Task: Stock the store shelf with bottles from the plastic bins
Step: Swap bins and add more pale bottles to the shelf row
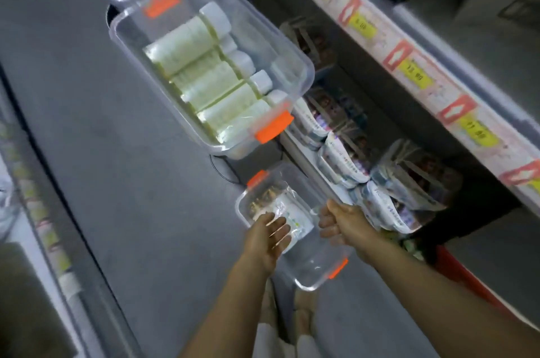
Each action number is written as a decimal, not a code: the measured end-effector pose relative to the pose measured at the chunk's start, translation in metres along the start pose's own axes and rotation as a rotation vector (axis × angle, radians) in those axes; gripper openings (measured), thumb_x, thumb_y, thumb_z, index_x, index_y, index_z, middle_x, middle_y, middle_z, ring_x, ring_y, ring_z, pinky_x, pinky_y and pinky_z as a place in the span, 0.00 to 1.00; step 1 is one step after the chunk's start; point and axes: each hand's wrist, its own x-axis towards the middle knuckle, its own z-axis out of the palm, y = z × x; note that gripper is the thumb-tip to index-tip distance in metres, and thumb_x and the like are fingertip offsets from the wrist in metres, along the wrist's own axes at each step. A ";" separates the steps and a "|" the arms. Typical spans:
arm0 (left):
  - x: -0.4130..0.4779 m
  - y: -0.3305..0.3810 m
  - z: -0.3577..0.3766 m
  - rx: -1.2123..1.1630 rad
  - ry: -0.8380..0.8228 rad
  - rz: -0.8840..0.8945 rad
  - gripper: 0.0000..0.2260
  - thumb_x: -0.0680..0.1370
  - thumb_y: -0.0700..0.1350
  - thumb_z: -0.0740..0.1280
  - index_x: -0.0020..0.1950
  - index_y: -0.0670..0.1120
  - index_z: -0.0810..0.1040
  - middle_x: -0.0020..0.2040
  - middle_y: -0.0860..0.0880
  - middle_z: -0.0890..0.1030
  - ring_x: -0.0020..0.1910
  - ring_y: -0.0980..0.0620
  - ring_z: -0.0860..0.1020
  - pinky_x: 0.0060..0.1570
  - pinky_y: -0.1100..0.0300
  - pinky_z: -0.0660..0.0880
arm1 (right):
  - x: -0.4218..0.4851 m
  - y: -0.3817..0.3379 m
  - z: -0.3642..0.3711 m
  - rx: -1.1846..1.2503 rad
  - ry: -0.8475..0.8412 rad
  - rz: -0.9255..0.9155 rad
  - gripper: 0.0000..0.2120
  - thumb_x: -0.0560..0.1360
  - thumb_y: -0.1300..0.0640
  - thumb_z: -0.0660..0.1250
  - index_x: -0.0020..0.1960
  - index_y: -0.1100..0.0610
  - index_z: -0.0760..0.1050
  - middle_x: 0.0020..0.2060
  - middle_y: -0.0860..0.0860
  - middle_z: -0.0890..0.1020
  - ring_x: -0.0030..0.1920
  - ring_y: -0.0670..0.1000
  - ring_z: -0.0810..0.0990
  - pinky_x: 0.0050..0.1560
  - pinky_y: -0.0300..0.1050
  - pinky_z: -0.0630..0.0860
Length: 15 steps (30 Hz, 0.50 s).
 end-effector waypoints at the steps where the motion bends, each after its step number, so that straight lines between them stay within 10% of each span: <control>1: 0.014 -0.004 -0.002 0.013 0.015 -0.007 0.05 0.83 0.44 0.61 0.52 0.45 0.75 0.46 0.46 0.81 0.42 0.49 0.79 0.41 0.56 0.76 | 0.014 0.007 0.001 0.024 0.004 0.022 0.14 0.83 0.49 0.59 0.51 0.59 0.75 0.33 0.53 0.78 0.28 0.51 0.77 0.28 0.40 0.70; 8: 0.104 -0.026 -0.024 0.100 0.108 -0.065 0.07 0.82 0.43 0.62 0.46 0.44 0.75 0.40 0.48 0.78 0.24 0.54 0.80 0.26 0.63 0.76 | 0.096 0.061 0.006 0.080 0.017 0.134 0.16 0.82 0.46 0.61 0.49 0.59 0.75 0.34 0.56 0.80 0.29 0.53 0.80 0.28 0.41 0.74; 15: 0.204 -0.044 -0.028 0.166 0.132 -0.060 0.04 0.82 0.40 0.62 0.54 0.42 0.76 0.42 0.46 0.75 0.36 0.51 0.74 0.32 0.61 0.77 | 0.187 0.106 0.019 0.006 0.035 0.160 0.16 0.81 0.47 0.62 0.49 0.60 0.76 0.37 0.58 0.80 0.33 0.54 0.78 0.35 0.44 0.75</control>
